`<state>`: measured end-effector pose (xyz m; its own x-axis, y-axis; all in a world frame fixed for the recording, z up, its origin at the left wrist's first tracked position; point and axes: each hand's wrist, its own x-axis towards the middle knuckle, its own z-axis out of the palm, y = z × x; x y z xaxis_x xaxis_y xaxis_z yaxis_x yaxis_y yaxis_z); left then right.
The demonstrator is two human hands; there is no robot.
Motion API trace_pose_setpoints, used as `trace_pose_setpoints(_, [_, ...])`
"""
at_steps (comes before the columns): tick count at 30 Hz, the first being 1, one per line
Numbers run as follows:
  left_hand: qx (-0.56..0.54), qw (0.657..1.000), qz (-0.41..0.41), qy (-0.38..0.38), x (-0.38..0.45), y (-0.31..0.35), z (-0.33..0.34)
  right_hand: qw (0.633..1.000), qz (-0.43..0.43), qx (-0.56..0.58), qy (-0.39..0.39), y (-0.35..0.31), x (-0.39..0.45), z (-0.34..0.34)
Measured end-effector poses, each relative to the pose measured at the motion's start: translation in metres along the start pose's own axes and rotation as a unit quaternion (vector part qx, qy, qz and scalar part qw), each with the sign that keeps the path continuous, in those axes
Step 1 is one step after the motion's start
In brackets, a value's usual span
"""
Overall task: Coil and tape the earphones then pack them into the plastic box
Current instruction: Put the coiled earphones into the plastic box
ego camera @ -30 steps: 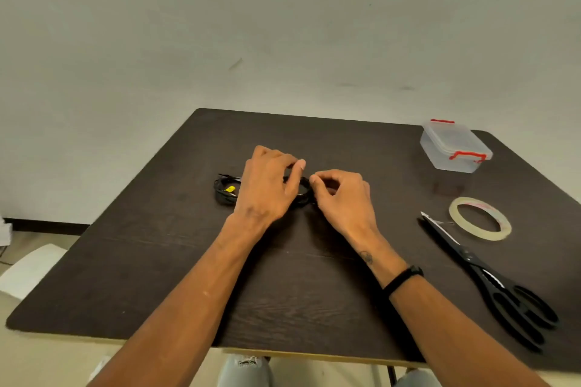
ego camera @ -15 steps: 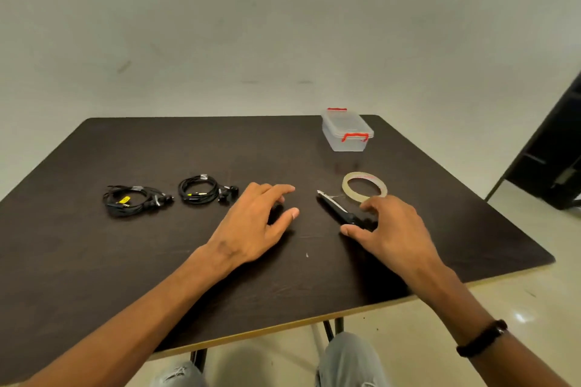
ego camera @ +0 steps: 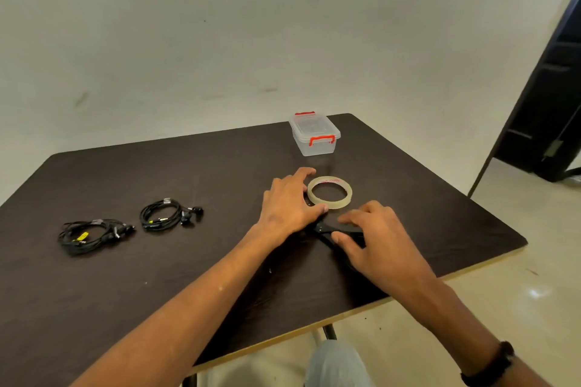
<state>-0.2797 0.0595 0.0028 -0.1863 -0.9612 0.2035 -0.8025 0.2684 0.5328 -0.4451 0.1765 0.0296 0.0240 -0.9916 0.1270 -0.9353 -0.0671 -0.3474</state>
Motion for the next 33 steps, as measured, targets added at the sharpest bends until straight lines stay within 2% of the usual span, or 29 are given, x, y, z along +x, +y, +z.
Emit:
trace_pose_setpoints(4, [-0.005,0.999,0.011,0.03,-0.005,-0.005,0.003,0.998,0.036,-0.018,-0.057,0.013,-0.009,-0.012])
trace_pose_setpoints(8, [0.01,0.998,0.007,0.054,-0.007,0.0,0.006,0.991,0.012,-0.052,-0.125,0.008,-0.006,-0.023])
trace_pose_setpoints(13, [-0.019,0.997,-0.005,0.074,-0.008,-0.003,0.01,0.986,-0.009,-0.103,-0.13,-0.002,0.002,-0.028])
trace_pose_setpoints(17, [-0.035,0.996,-0.012,0.076,-0.007,-0.003,0.009,0.992,-0.001,-0.061,-0.112,0.001,0.011,-0.034])
trace_pose_setpoints(27, [-0.068,0.996,-0.023,0.053,0.003,-0.002,0.002,0.977,-0.006,0.114,-0.178,0.009,0.033,-0.029])
trace_pose_setpoints(33, [-0.117,0.993,-0.015,-0.011,0.014,-0.01,-0.01,0.976,-0.066,0.106,-0.178,0.037,0.029,-0.038])
